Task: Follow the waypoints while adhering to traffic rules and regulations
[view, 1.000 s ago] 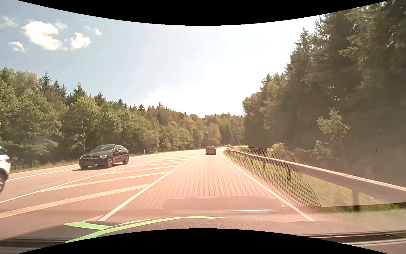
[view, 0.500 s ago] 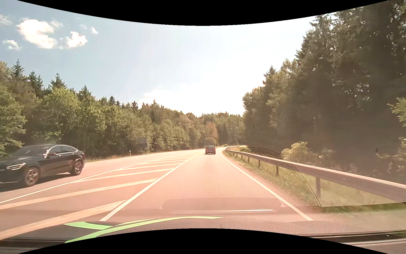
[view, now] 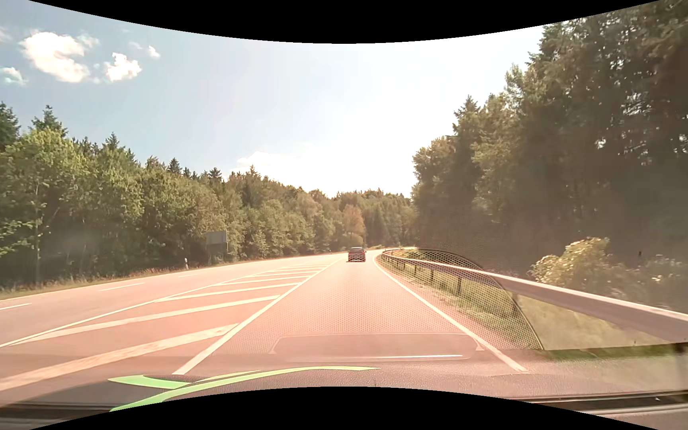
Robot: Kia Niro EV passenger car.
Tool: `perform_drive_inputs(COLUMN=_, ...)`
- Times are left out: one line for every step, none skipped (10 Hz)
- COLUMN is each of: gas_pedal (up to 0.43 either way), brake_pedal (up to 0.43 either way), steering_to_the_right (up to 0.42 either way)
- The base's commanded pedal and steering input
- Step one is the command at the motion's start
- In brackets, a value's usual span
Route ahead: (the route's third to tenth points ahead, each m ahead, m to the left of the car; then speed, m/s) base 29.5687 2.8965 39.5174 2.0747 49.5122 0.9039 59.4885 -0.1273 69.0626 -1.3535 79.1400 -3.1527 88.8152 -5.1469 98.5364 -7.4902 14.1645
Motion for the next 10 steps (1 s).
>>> perform_drive_inputs(gas_pedal=0.311, brake_pedal=0.0, steering_to_the_right=0.009)
perform_drive_inputs(gas_pedal=0.311, brake_pedal=0.0, steering_to_the_right=0.009)
perform_drive_inputs(gas_pedal=0.311, brake_pedal=0.0, steering_to_the_right=0.009)
perform_drive_inputs(gas_pedal=0.311, brake_pedal=0.0, steering_to_the_right=0.009)
perform_drive_inputs(gas_pedal=0.299, brake_pedal=0.0, steering_to_the_right=0.008)
perform_drive_inputs(gas_pedal=0.299, brake_pedal=0.0, steering_to_the_right=0.007)
perform_drive_inputs(gas_pedal=0.299, brake_pedal=0.0, steering_to_the_right=0.006)
perform_drive_inputs(gas_pedal=0.299, brake_pedal=0.0, steering_to_the_right=0.006)
perform_drive_inputs(gas_pedal=0.299, brake_pedal=0.0, steering_to_the_right=0.006)
perform_drive_inputs(gas_pedal=0.28, brake_pedal=0.0, steering_to_the_right=0.006)
